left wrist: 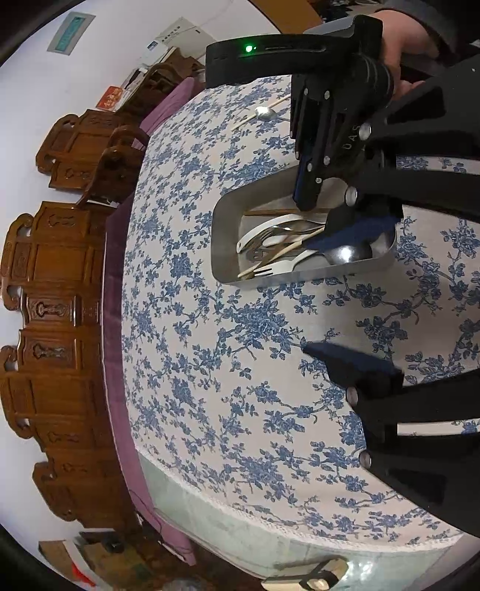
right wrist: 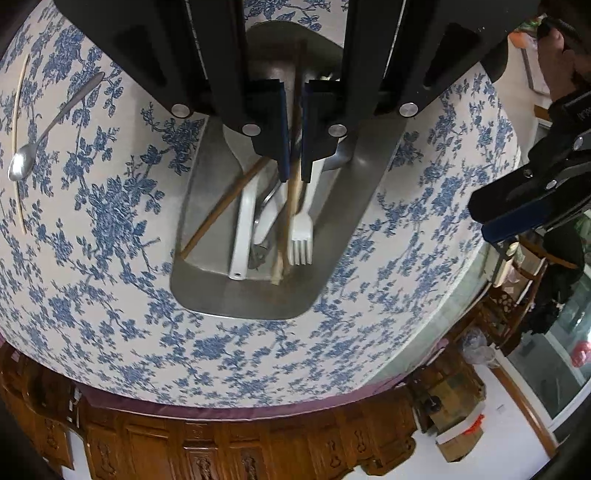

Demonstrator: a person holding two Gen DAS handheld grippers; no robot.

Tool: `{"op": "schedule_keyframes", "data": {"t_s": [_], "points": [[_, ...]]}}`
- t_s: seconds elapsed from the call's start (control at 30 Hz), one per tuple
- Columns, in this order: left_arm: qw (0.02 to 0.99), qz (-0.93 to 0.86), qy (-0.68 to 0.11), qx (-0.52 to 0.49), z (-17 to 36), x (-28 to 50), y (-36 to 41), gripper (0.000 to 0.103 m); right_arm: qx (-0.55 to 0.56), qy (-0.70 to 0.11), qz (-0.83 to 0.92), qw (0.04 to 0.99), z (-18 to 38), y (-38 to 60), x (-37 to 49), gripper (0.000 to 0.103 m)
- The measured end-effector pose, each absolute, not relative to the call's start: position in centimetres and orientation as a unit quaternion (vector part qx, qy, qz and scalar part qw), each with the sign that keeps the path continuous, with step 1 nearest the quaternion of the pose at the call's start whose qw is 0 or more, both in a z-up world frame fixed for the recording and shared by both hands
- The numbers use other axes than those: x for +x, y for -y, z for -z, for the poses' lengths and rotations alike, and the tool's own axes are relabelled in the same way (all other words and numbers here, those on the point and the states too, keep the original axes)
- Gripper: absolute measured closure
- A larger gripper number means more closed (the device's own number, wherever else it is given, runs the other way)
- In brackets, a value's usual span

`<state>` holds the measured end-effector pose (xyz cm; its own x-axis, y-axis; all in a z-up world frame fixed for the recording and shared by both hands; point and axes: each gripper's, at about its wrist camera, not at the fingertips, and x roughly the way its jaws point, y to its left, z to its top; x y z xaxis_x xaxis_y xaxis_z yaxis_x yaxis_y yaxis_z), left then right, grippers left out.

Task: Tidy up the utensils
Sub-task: 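Lower the held chopstick into the tray and open the right tool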

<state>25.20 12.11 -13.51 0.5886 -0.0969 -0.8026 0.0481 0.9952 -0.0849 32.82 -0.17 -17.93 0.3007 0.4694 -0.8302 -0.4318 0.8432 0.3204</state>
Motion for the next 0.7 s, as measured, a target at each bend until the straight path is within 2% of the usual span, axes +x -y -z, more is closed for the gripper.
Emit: {"op": "schedule_keyframes", "data": {"t_s": [0.2, 0.4, 0.7], "points": [[0.891, 0.042, -0.451, -0.023, 13.2, 25.2, -11.3, 0.047, 0.022, -0.499, -0.289, 0.817, 16.3, 1.7, 32.3, 0.094], [0.893, 0.053, -0.447, -0.018, 12.9, 25.3, -9.7, 0.033, 0.02, -0.467, -0.28, 0.839, 13.6, 6.4, 31.2, 0.088], [0.887, 0.08, -0.455, -0.01, 13.5, 26.0, -5.8, 0.032, 0.012, -0.449, -0.258, 0.855, 11.7, 14.0, 30.2, 0.088]]}}
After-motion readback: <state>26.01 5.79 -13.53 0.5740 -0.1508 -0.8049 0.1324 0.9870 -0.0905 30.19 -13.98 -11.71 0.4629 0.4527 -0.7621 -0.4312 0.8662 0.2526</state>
